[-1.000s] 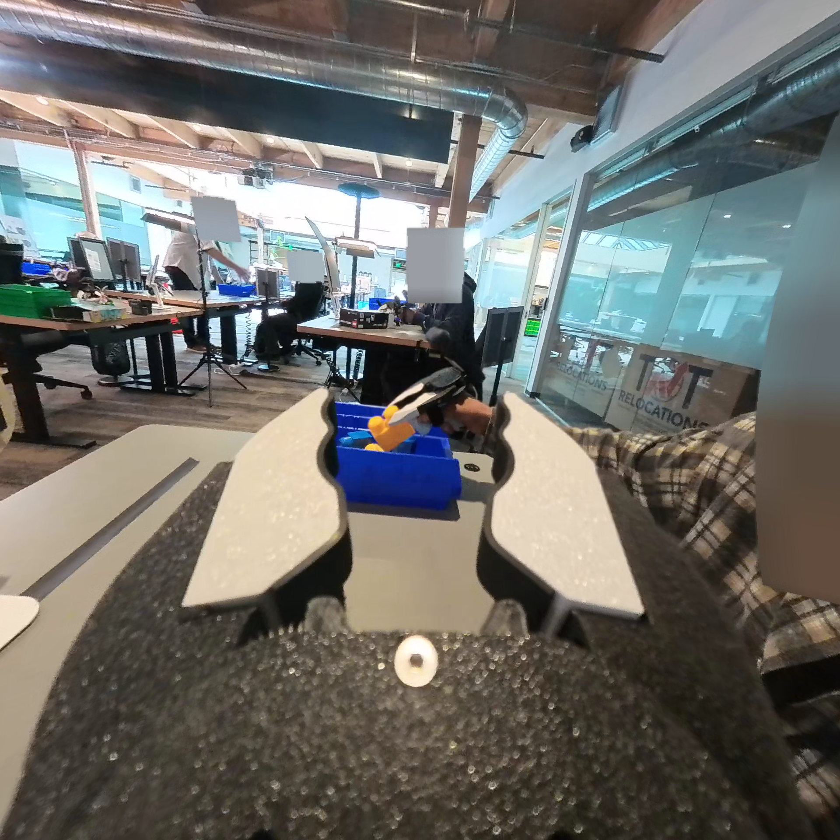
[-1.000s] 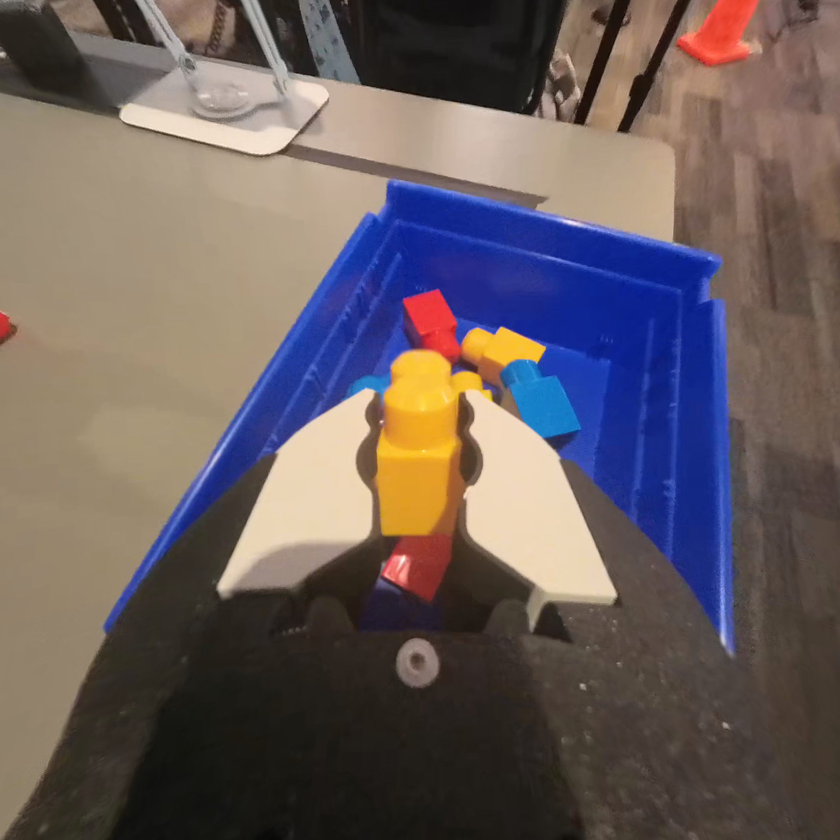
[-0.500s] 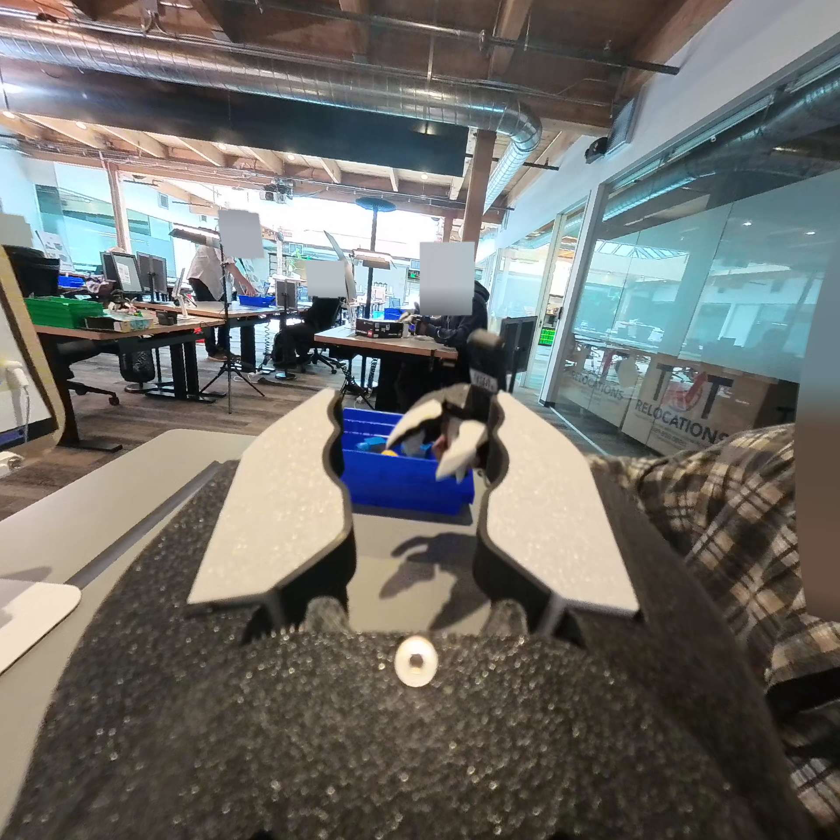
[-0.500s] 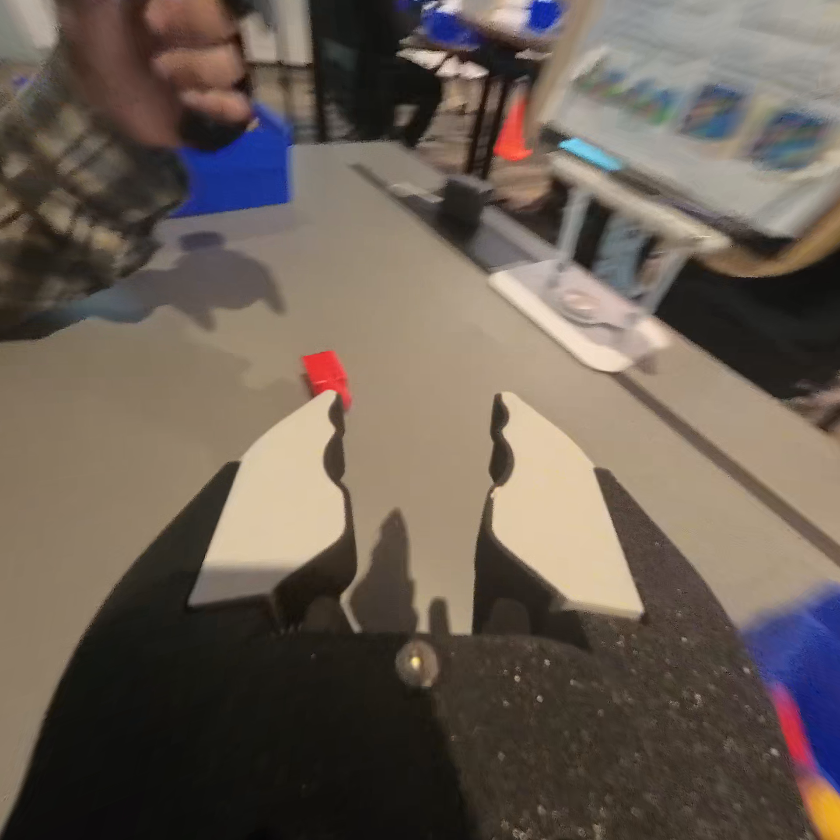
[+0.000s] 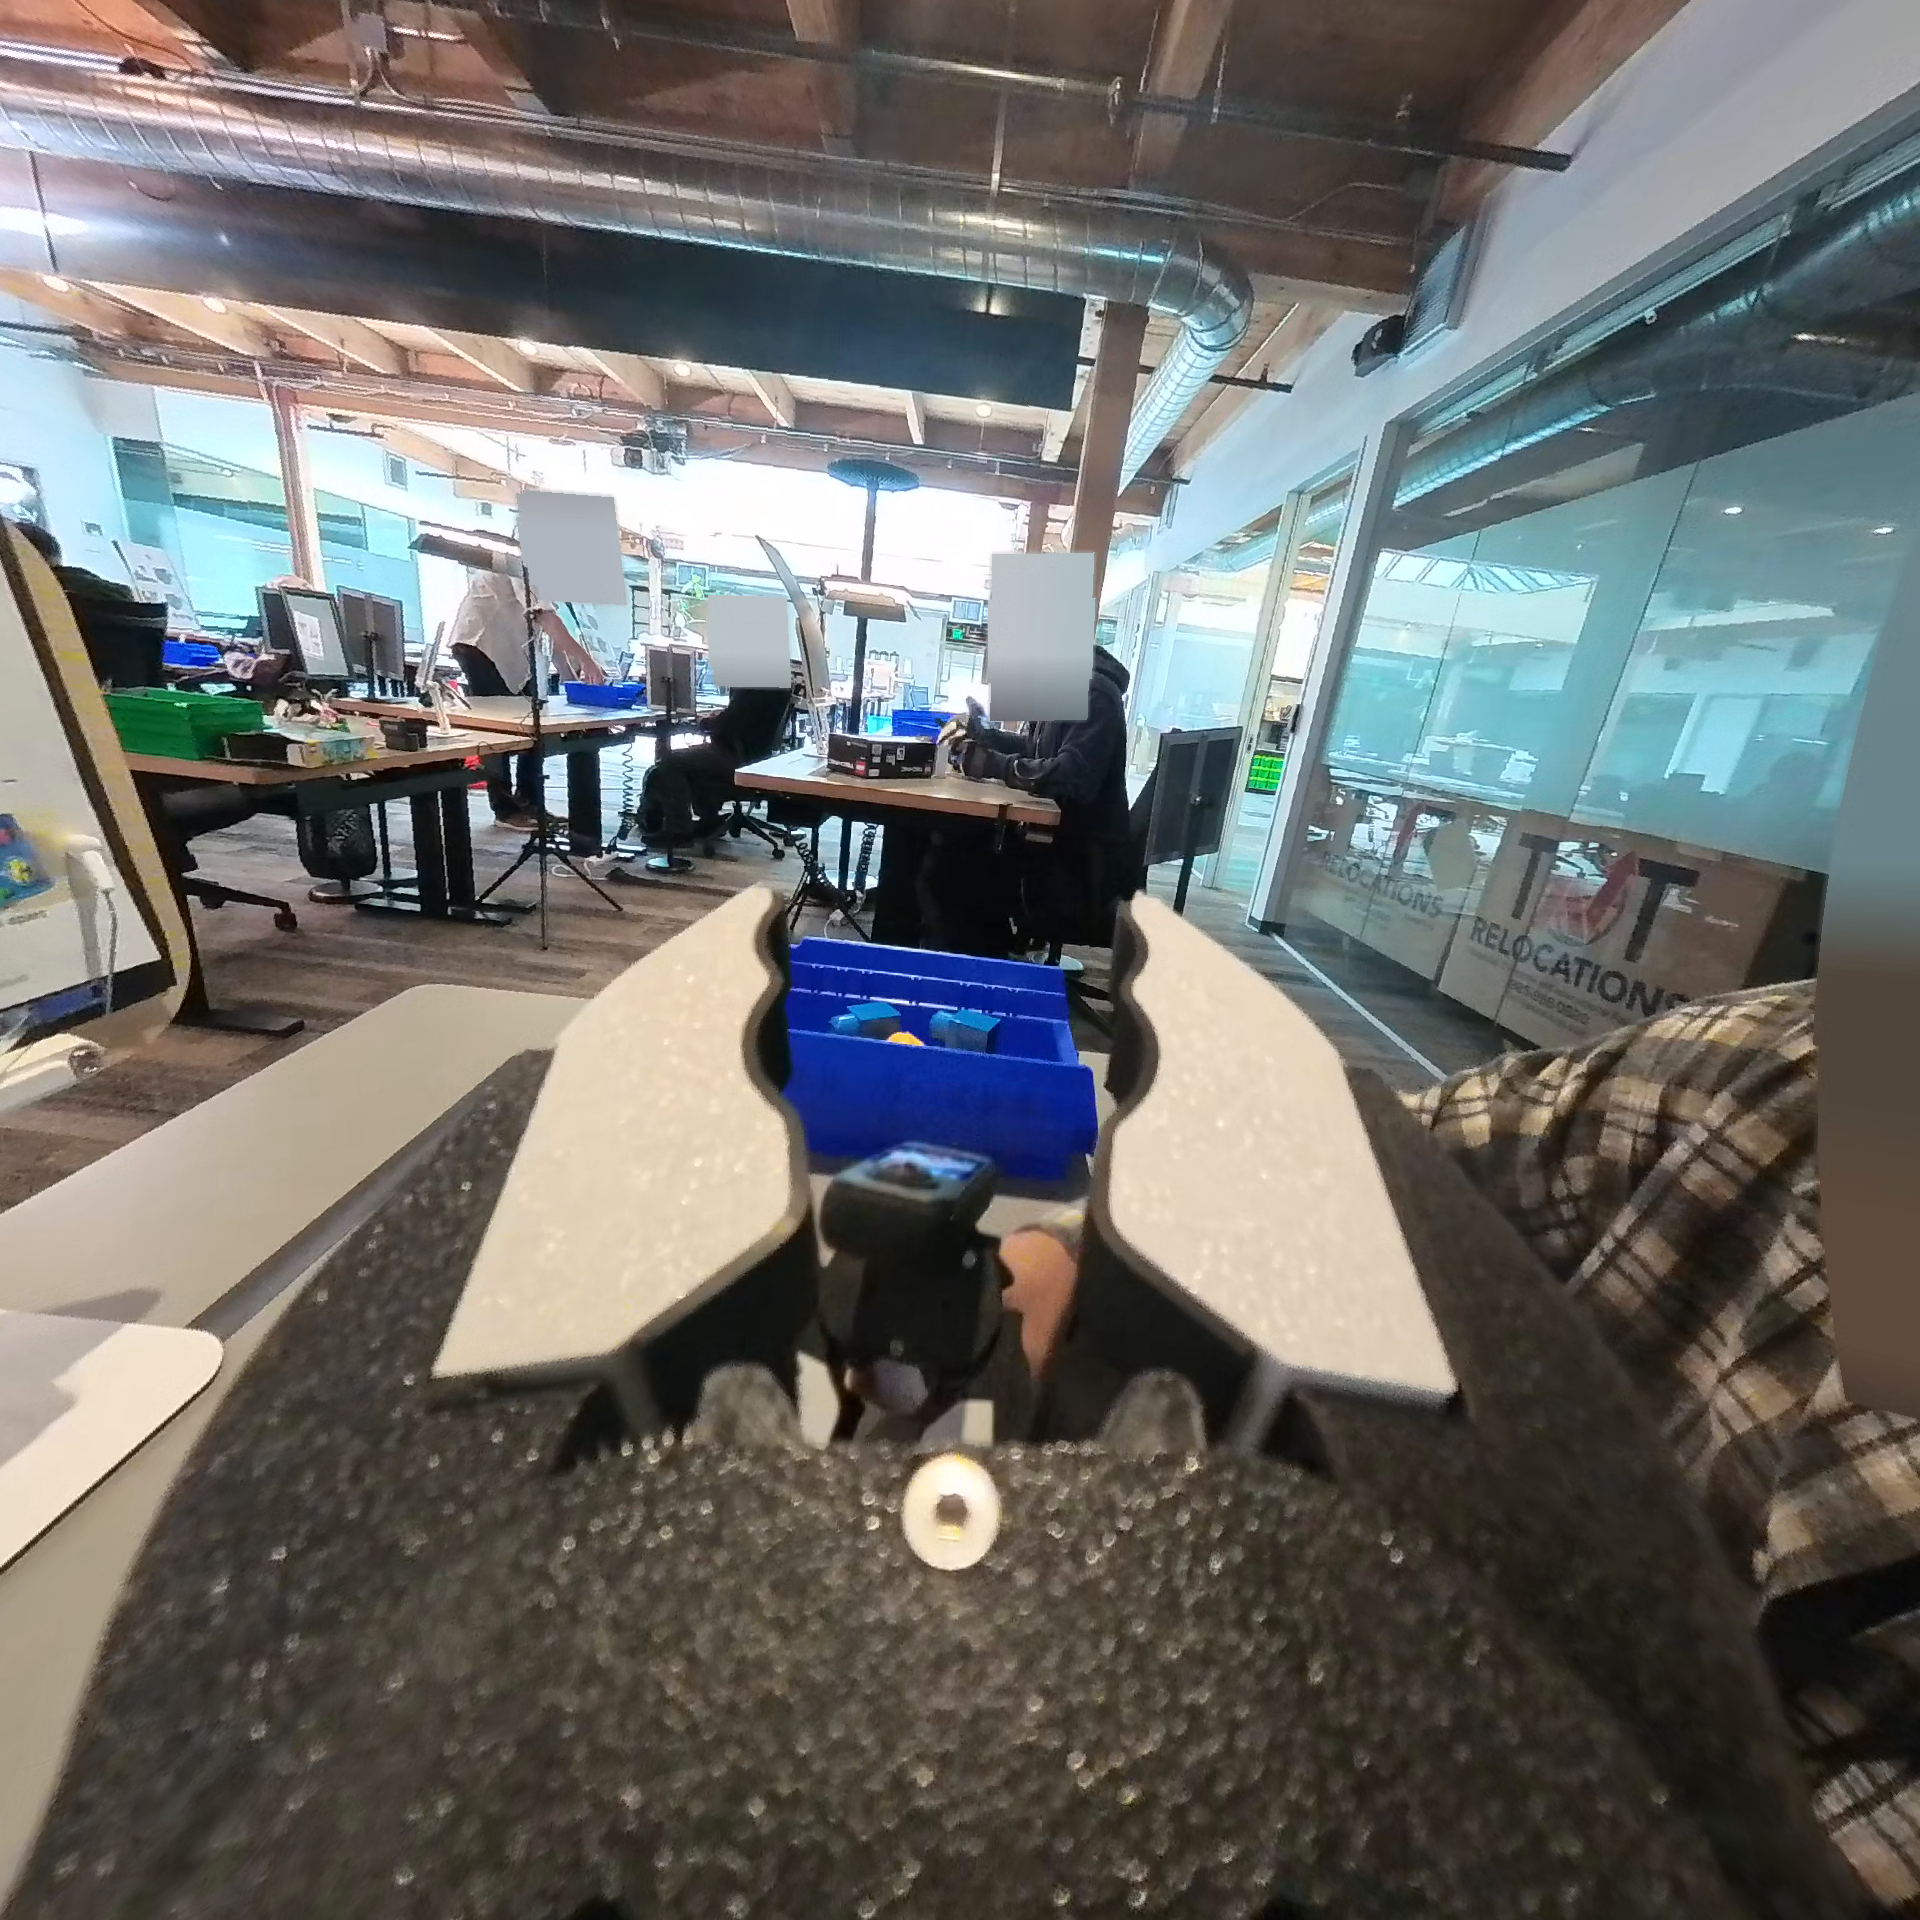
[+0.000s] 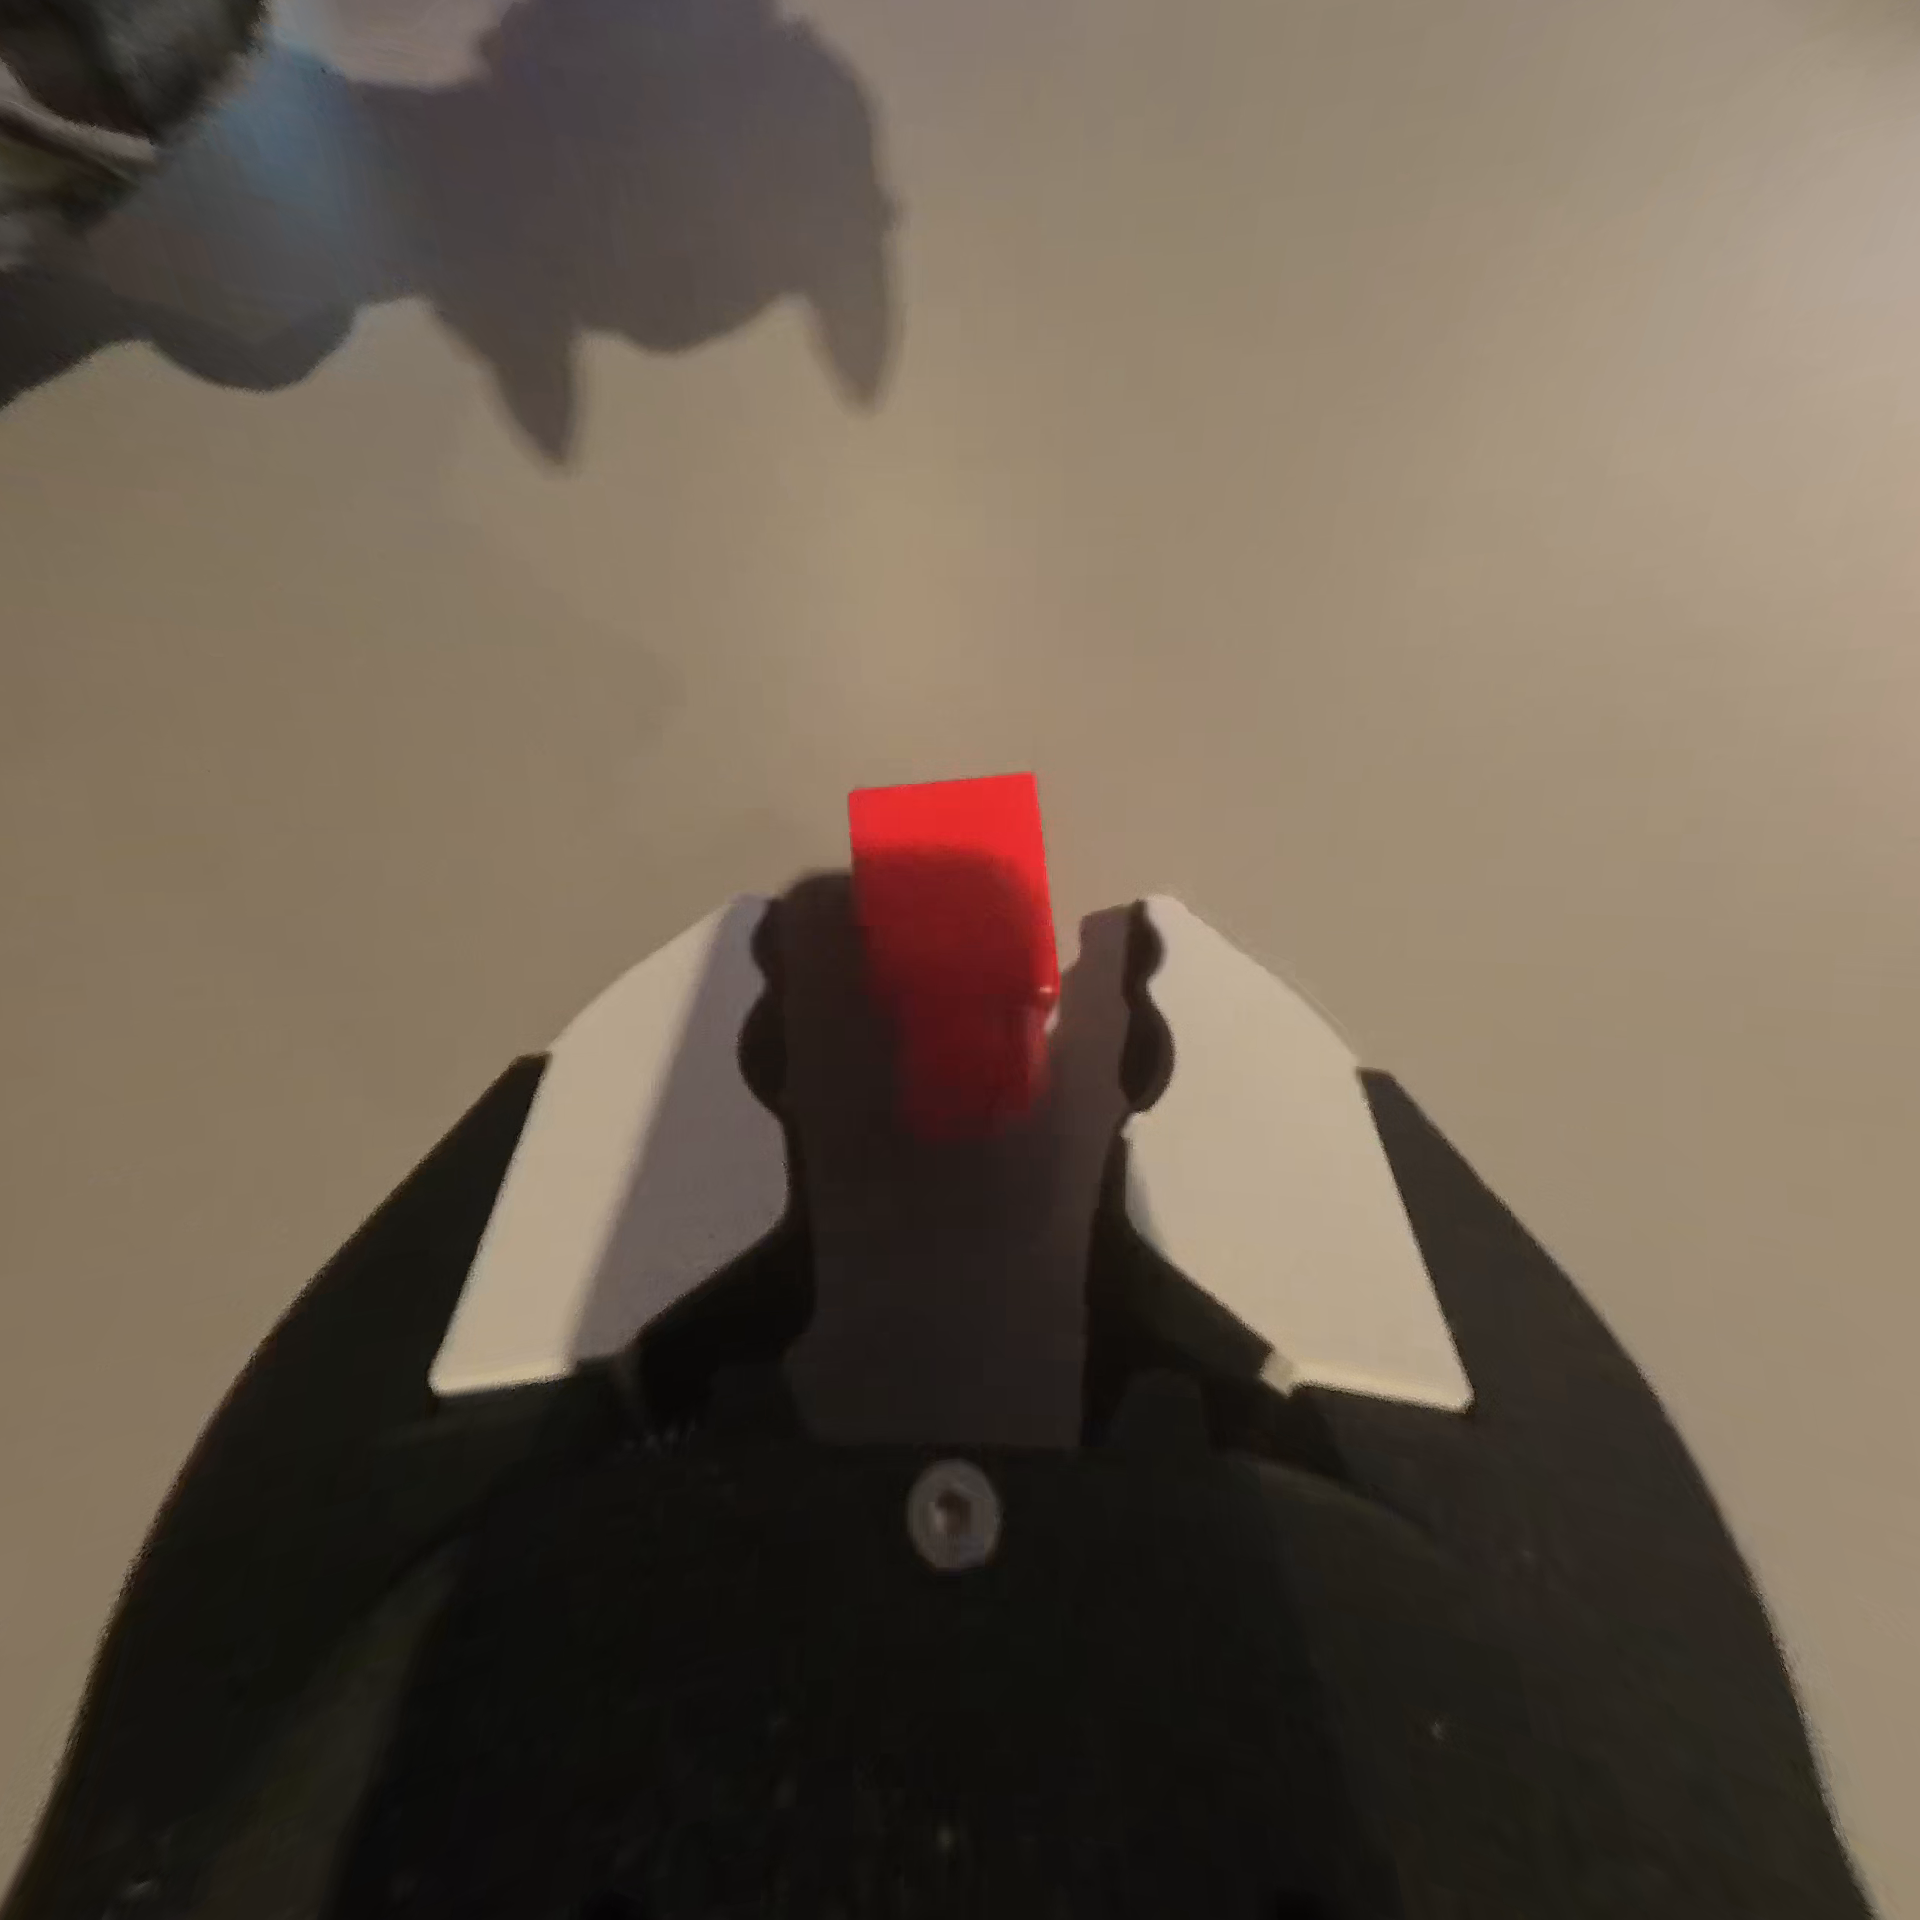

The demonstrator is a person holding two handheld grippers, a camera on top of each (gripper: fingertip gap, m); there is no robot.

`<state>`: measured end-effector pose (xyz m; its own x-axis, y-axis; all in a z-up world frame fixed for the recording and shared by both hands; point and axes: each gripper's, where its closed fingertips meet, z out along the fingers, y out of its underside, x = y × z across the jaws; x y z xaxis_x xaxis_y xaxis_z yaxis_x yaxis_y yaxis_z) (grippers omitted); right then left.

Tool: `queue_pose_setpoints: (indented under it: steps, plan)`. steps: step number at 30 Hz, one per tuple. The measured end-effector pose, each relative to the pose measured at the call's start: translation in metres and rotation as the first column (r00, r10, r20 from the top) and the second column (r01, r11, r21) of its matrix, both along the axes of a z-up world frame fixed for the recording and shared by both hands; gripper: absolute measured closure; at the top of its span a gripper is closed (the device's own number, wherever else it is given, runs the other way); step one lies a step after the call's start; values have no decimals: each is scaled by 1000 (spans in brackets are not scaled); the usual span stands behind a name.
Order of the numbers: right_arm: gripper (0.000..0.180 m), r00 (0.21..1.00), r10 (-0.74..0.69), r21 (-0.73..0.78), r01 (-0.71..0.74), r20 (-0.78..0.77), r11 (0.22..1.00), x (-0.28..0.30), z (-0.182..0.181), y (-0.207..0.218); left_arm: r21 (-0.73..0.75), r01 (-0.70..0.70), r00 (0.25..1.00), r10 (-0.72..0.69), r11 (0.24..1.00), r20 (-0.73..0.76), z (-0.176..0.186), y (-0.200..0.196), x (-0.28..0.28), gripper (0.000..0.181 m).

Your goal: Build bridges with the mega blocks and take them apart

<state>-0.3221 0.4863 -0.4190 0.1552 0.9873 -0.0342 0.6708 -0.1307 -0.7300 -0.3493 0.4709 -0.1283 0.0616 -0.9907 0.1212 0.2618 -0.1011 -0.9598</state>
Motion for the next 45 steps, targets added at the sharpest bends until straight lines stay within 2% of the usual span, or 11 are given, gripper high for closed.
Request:
queue_pose_setpoints:
  steps: [1,4,8,12,15,19,24,29,34,39,45]
  plan:
    - [141,1000,5,-12,-5,22,1000,-2,-4,0,-1,1,1000,-1,1000,-2,0,0,1,122]
    - [143,1000,14,-40,-13,15,999,-6,1,-1,-3,6,1000,-6,1000,-5,-1,-1,2,122]
    - [144,998,-48,46,50,-39,998,25,56,9,3,5,1000,-5,1000,-14,-1,-3,2,123]
    - [144,961,-274,194,264,26,945,137,121,37,7,-2,1000,2,1000,-10,2,-5,-1,123]
    - [144,852,-516,258,480,90,838,251,147,57,6,1,1000,-1,1000,-7,3,-5,1,125]
    - [144,683,-718,204,691,130,694,364,128,59,1,21,999,-21,1000,-24,1,-9,7,125]
    - [143,591,-771,147,763,235,630,415,73,47,11,21,998,-20,1000,-61,-5,-12,14,125]
    - [116,572,-795,115,792,203,599,421,71,48,8,10,996,-10,1000,-83,-10,-9,13,125]
    - [115,644,-762,135,762,-64,633,378,143,53,3,1,998,0,1000,-70,-9,-6,9,125]
    - [101,749,-546,217,644,-376,734,277,216,41,-3,1,997,-1,1000,-81,-12,-4,12,125]
    - [96,787,-249,220,434,-564,874,159,223,19,-7,2,994,-3,1000,-105,-19,-3,17,125]
